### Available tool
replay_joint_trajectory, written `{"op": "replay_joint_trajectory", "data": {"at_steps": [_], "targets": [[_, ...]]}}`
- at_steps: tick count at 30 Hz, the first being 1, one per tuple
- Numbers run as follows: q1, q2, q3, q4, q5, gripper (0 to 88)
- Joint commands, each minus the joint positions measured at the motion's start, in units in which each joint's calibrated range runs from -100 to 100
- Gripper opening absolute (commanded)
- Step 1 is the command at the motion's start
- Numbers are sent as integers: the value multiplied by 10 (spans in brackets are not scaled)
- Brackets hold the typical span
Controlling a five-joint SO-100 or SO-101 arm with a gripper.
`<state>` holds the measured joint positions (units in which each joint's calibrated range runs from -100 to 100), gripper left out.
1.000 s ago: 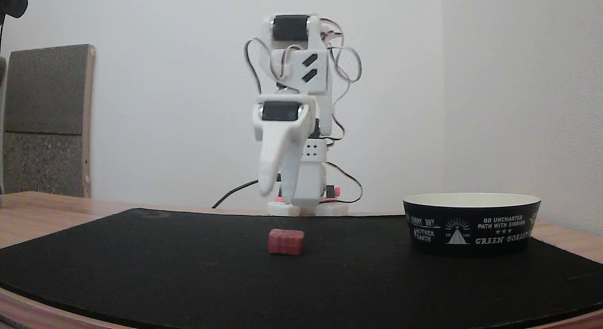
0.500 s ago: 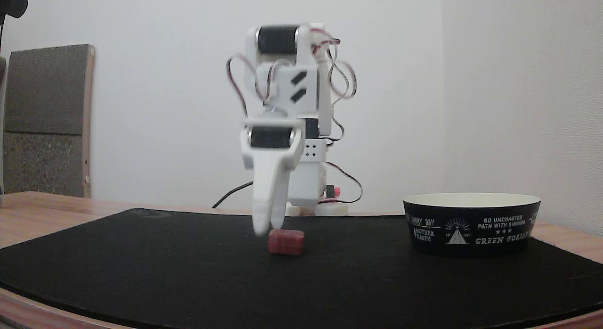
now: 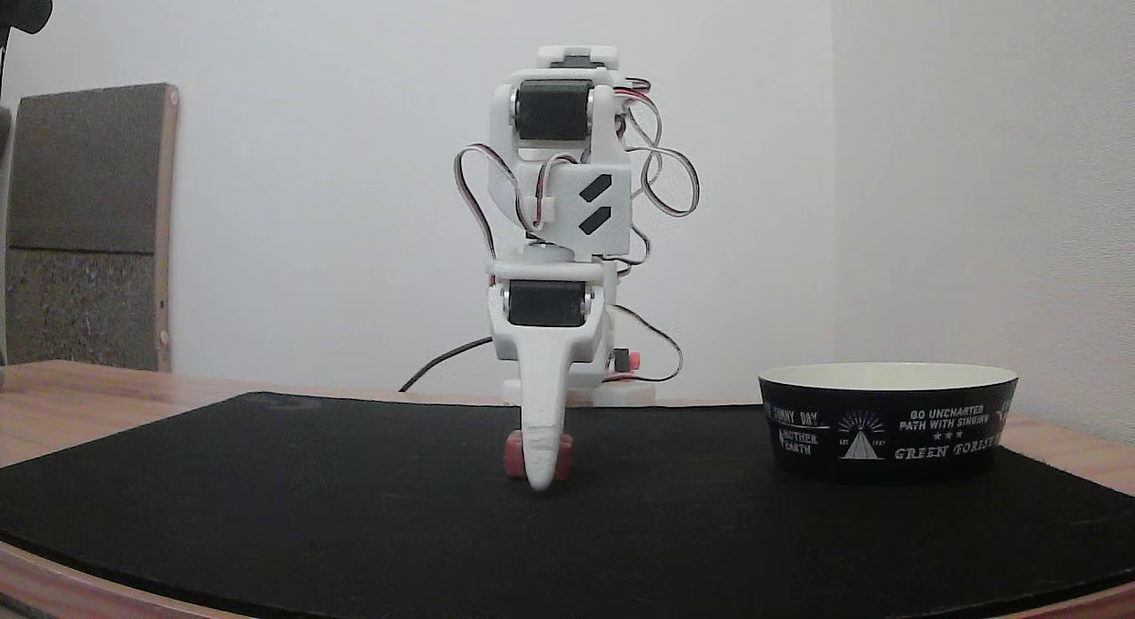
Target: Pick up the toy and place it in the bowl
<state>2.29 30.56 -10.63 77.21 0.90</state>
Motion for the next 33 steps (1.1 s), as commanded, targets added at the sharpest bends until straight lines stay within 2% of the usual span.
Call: {"op": "replay_joint_trajectory", "data": {"at_steps": [1,3,4,7,17,22,26,31,33], "targets": [[-1,10,-15,-15,-5,403],[0,10,-15,-17,-5,318],[0,10,-15,-25,-5,223],[1,10,-15,-27,-5,136],[1,9,-15,-26,-5,127],[-17,-35,-71,-26,-1,127],[-63,-138,-86,-26,-1,127],[-163,-281,-6,-40,-6,128],[-211,-339,81,-86,-6,131]]}}
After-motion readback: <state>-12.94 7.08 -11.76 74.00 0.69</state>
